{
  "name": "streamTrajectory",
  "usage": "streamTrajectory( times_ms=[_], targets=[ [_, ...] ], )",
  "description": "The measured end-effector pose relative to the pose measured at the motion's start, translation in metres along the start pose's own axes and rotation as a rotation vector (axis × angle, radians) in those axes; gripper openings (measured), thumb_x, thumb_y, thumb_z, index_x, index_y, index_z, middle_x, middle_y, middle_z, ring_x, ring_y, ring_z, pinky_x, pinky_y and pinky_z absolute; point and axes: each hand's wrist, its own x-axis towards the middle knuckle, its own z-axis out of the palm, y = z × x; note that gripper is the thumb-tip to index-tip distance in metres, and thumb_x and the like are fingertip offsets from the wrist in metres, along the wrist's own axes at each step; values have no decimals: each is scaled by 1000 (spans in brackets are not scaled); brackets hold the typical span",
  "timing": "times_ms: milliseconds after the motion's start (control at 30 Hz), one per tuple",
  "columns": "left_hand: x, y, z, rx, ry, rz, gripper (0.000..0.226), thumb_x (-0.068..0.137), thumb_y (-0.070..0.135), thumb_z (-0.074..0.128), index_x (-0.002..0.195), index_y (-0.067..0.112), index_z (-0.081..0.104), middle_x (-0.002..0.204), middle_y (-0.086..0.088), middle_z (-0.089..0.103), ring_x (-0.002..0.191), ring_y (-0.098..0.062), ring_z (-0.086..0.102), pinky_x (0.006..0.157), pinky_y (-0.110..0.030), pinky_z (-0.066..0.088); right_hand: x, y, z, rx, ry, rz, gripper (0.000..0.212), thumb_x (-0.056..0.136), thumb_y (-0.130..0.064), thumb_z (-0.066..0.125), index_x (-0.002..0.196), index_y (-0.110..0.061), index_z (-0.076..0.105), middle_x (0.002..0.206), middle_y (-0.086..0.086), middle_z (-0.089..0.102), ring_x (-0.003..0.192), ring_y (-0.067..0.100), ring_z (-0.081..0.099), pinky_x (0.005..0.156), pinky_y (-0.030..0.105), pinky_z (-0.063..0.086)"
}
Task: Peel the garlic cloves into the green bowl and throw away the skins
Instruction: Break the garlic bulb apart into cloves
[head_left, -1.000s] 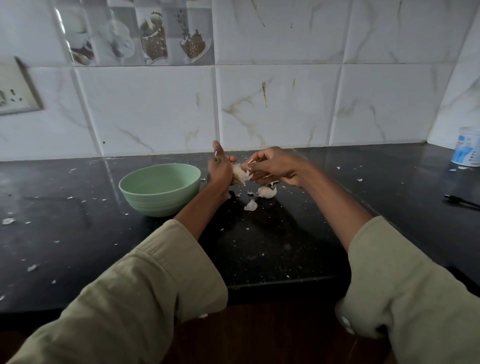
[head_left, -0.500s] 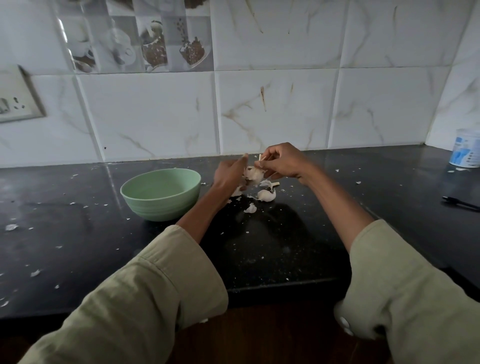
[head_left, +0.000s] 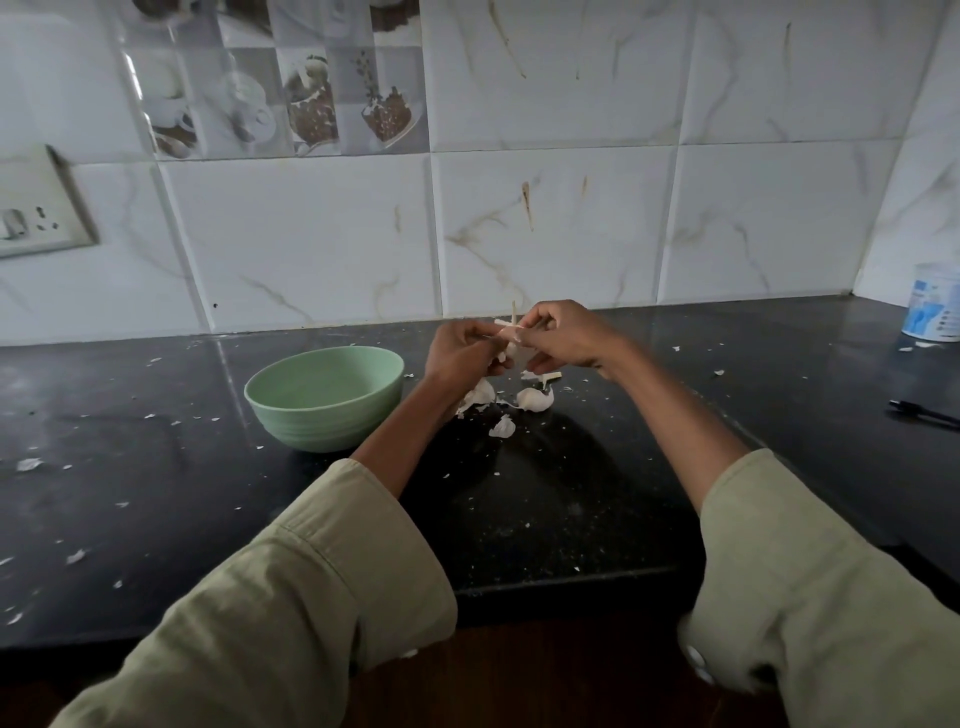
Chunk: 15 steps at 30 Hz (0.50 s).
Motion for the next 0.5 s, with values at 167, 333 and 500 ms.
streamTrajectory(
  times_ms=[167,333,500],
  targets=[
    [0,1,3,-33,48,-11,14,103,15,61,105,1,61,81,-9,71,65,-18,70,69,-33,62,-3,-5,13,-24,-114,-3,40,107,-43,53,117,-5,55,100,13,74,83,25,75,81,42,65],
    [-2,0,7,143,29,16,27,98,38,46,103,11,48,84,-10,67,63,-19,56,58,-34,45,1,-6,31,-87,-46,-67,42,109,-43,44,118,-3,49,93,15,63,72,22,58,67,40,51],
    [-2,2,6,209,29,-9,22,108,39,38,110,17,39,90,-4,59,70,-18,51,64,-36,40,0,-8,35,-42,-27,-83,33,112,-36,39,118,-5,49,90,9,60,71,20,54,61,33,49]
  ],
)
